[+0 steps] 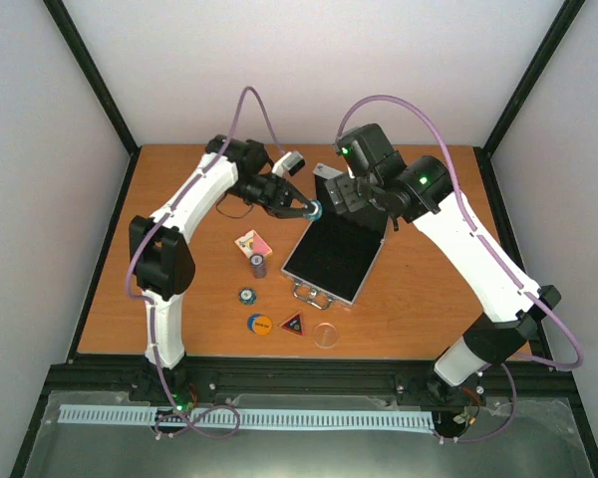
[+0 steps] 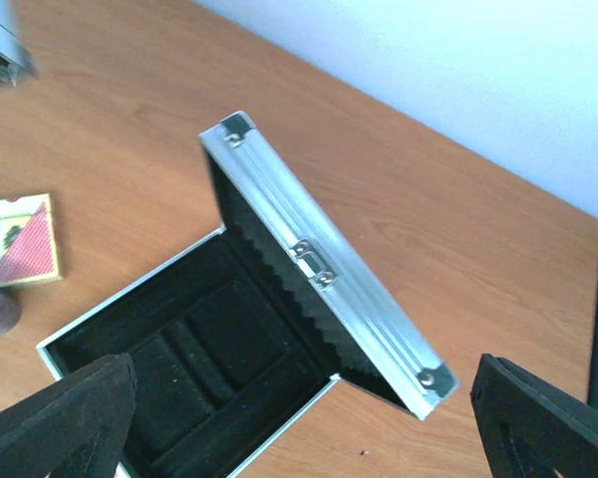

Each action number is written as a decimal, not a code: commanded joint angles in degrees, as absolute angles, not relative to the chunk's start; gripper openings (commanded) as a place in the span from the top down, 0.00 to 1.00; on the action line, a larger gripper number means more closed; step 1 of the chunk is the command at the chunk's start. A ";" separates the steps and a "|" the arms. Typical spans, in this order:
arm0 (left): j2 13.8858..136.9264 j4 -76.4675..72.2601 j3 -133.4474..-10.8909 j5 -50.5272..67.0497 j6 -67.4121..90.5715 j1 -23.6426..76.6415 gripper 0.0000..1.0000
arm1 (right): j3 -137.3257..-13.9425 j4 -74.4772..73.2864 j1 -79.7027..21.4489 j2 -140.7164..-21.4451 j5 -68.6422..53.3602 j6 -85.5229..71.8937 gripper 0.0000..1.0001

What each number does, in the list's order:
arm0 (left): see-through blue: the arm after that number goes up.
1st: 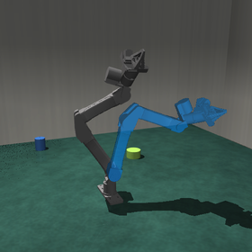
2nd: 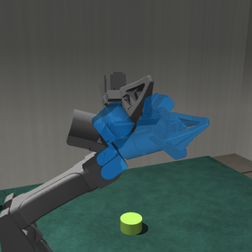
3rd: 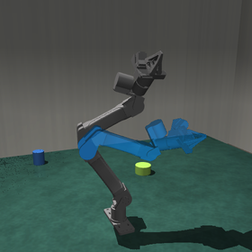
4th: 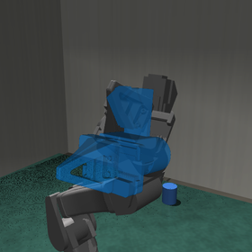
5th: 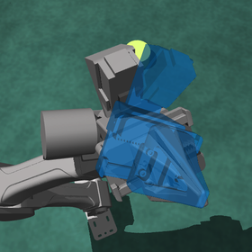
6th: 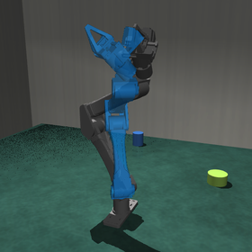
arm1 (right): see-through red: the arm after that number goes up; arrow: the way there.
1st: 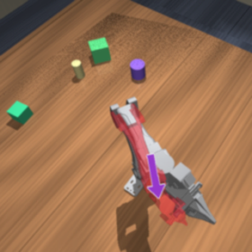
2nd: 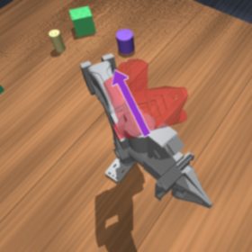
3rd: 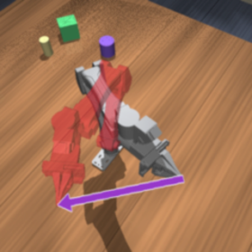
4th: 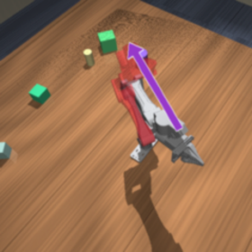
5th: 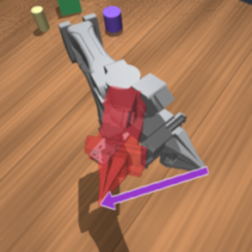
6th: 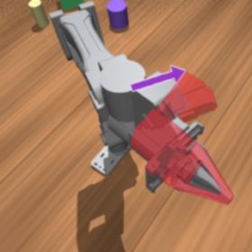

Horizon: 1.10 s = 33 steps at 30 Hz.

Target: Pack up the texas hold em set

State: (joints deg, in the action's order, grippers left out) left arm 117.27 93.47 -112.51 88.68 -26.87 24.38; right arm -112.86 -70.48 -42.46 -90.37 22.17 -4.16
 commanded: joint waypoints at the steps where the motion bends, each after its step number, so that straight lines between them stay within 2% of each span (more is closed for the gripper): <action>1: 113.73 93.65 -119.58 92.39 -25.10 22.44 0.99 | -115.50 -70.37 -42.28 -89.51 30.02 -5.28 0.06; 4: 113.02 89.21 -121.18 88.35 -19.77 21.28 0.99 | -116.23 -71.05 -42.28 -89.23 33.59 -6.13 0.06; 5: 111.95 84.10 -120.37 84.54 -14.14 21.12 0.99 | -116.72 -71.48 -42.28 -89.17 34.83 -6.64 0.06; 7: 105.69 64.61 -113.26 65.88 5.86 21.43 0.99 | -116.97 -71.82 -42.23 -88.77 36.52 -7.66 0.05; 8: 103.18 58.48 -110.69 61.48 10.51 20.89 0.99 | -116.77 -71.54 -42.20 -88.39 36.69 -7.80 0.05; 9: 103.06 57.18 -110.87 64.08 12.00 19.78 0.99 | -116.25 -71.16 -42.19 -87.99 36.71 -7.82 0.05; 10: 104.64 59.80 -113.48 65.31 12.01 19.28 0.99 | -115.79 -70.84 -42.17 -87.70 36.73 -7.82 0.05; 12: 107.07 66.95 -118.21 59.66 8.54 19.93 0.99 | -114.91 -70.50 -42.14 -87.19 36.71 -8.06 0.05; 15: 107.47 70.00 -118.76 52.35 6.99 20.22 0.99 | -111.96 -68.94 -42.10 -85.47 37.04 -8.06 0.05; 22: 104.86 70.85 -110.16 40.21 8.93 21.41 0.99 | -103.31 -64.28 -41.49 -80.68 38.90 -9.66 0.05; 27: 103.35 72.09 -106.83 23.24 3.18 28.24 0.99 | -97.28 -61.73 -41.24 -77.47 40.16 -11.16 0.05; 33: 102.02 67.81 -103.92 23.62 -0.87 30.96 0.99 | -92.89 -61.35 -40.75 -74.01 39.84 -13.13 0.04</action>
State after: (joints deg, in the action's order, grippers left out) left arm 105.73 70.48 -104.12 27.18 3.51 29.91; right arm -94.54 -63.24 -41.39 -76.86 38.39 -10.79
